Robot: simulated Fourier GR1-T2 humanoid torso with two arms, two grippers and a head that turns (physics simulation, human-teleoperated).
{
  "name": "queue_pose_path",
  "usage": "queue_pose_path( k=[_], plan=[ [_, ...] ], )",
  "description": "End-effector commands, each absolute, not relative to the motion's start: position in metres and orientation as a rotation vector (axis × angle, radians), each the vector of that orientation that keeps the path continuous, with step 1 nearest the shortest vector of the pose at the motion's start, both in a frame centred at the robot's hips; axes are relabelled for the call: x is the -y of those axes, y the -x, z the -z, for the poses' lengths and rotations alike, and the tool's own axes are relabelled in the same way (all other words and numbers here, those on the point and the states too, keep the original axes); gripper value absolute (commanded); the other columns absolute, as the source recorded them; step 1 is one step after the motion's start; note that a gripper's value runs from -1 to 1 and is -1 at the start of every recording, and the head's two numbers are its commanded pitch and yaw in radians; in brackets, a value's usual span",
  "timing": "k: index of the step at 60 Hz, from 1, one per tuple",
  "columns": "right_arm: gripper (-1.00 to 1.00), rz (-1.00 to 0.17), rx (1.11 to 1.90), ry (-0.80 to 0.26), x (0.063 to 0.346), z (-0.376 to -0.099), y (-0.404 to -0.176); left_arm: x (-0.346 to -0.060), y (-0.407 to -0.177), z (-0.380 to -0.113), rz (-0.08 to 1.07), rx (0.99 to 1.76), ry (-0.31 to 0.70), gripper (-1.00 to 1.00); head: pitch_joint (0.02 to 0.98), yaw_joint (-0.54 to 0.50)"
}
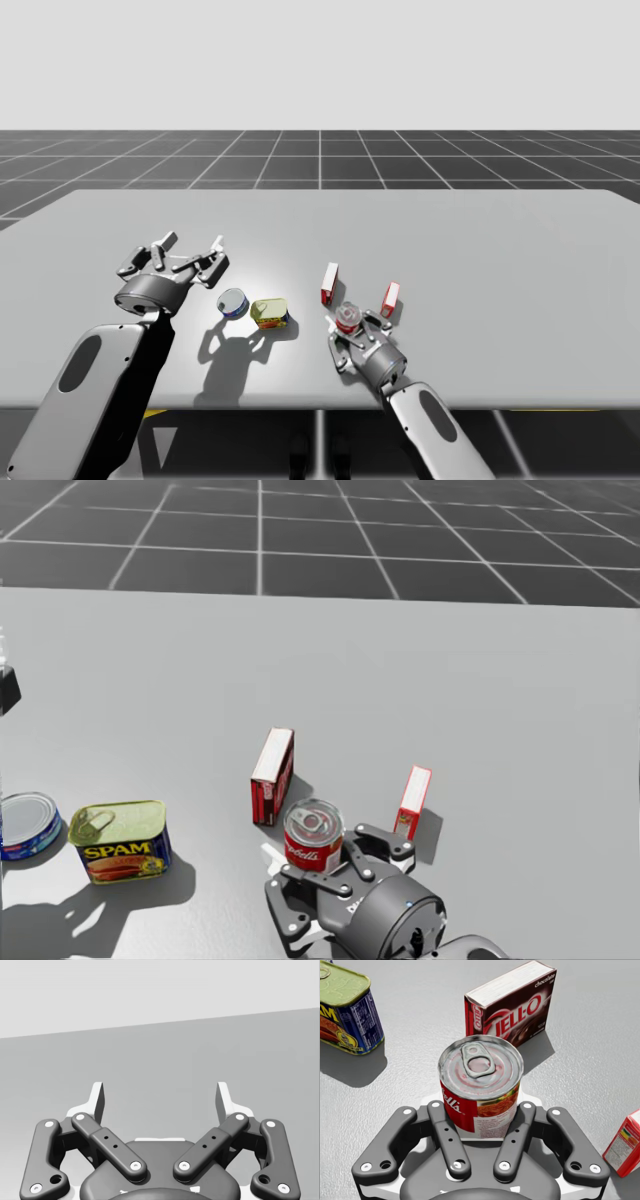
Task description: Lift the red soup can off the table.
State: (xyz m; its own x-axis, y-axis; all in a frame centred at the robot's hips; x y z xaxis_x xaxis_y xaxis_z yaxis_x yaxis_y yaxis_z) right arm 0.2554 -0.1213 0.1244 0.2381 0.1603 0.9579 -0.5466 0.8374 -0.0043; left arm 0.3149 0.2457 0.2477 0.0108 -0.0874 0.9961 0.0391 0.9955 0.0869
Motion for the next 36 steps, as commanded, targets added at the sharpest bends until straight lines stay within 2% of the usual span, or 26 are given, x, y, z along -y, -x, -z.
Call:
queue_pose_path(
  k=[1,15,24,36],
  plan=[
    [1.0,-0.436,1.235,-0.317,0.123,-0.119,-0.256,-0.245,-0.315,-0.247,0.102,1.555,-0.039,-1.0,0.596,-0.13],
    [1.0,-0.432,1.237,-0.32,0.124,-0.119,-0.256,-0.244,-0.314,-0.246,0.103,1.552,-0.039,-1.0,0.453,-0.13],
    [1.0,-0.428,1.25,-0.324,0.124,-0.12,-0.255,-0.244,-0.314,-0.246,0.102,1.552,-0.039,-1.0,0.442,-0.13],
    [1.0,-0.434,1.3,-0.315,0.122,-0.134,-0.249,-0.244,-0.315,-0.246,0.101,1.552,-0.037,-1.0,0.449,-0.15]
  ],
)
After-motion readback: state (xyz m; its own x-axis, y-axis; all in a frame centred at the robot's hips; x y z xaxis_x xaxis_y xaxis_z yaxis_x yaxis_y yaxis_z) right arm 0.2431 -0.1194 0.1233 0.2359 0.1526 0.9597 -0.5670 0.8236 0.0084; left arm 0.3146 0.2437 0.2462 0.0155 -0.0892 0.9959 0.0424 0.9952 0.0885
